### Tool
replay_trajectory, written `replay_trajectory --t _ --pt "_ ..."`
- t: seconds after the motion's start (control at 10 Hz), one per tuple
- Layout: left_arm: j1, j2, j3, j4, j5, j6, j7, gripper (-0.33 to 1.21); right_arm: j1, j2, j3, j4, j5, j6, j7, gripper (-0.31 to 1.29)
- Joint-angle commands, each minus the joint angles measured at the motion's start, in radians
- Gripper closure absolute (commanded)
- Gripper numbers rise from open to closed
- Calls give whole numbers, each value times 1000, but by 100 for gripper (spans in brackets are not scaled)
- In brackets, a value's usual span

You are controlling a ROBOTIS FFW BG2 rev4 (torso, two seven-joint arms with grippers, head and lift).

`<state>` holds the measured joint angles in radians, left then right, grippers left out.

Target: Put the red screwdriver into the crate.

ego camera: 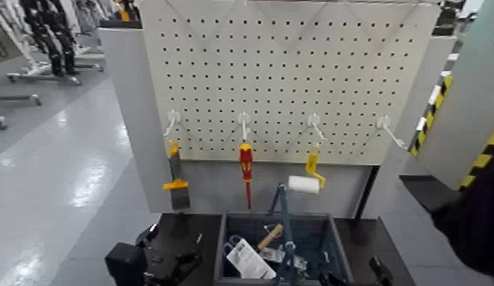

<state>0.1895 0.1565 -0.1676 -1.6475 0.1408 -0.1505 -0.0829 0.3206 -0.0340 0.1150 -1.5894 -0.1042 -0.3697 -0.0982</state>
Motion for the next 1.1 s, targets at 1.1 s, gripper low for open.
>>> replay_trajectory --t 1.1 --pt "-237 9 -32 94 51 172 -261 11 -8 -4 11 9 -8 -5 0 13"
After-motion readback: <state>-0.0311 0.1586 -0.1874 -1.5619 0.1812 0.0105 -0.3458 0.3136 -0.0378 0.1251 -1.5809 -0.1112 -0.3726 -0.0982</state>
